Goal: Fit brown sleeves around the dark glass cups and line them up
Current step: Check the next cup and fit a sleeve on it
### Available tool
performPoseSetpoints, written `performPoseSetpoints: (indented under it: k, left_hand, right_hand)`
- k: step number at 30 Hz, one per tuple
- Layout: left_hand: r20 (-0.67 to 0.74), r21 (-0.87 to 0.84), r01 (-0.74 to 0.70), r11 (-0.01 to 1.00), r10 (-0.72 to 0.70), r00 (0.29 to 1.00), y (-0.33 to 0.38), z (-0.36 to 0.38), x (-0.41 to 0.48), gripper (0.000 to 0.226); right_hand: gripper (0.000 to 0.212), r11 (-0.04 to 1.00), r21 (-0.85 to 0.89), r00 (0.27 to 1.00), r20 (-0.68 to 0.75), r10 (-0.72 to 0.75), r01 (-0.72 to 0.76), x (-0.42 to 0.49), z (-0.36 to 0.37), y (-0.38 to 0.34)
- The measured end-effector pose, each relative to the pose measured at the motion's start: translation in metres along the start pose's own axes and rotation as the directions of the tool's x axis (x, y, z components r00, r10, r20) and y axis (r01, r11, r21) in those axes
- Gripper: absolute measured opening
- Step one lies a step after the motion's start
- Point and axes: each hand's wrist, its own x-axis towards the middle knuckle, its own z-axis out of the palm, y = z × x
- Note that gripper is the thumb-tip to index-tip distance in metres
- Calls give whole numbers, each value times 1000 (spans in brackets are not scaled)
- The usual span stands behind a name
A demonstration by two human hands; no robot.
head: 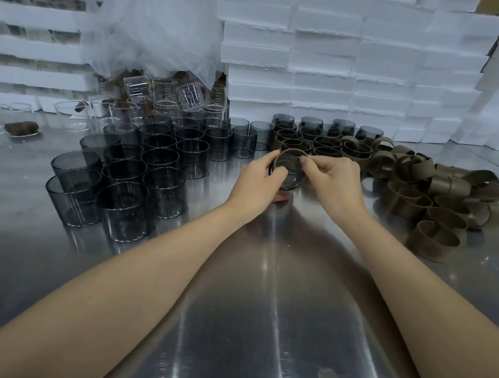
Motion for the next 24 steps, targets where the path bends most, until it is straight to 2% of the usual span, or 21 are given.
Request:
performPoseSetpoints:
  k: [5,12,17,20,22,24]
  left_hand:
    - [41,19,13,1000,-13,999,3,-2,1,40]
    - [86,-9,7,1000,-6,996,3,-6,3,41]
    - [92,32,-1,999,-2,996,-2,-7,3,49]
    - [80,-39,-19,999,22,997,-2,-7,-1,40]
    - [13,-42,-43,998,43,999,-2,-7,0,34]
    - [-23,-117,-57,991,55,998,-2,-7,0,31]
  right_hand:
    - [17,1000,8,1000,-1,1,-1,3,-1,2]
    - [17,996,-51,998,-7,-68,68,4,-1,3]
    - [17,986,-113,991,-45,-126,120,2,-2,11]
    - [11,999,-33,997,-67,-41,39,3,-2,11]
    - [7,999,26,998,-55,34,-32,4,-2,10]
    - [19,987,107,992,47,117,-122,3,-2,10]
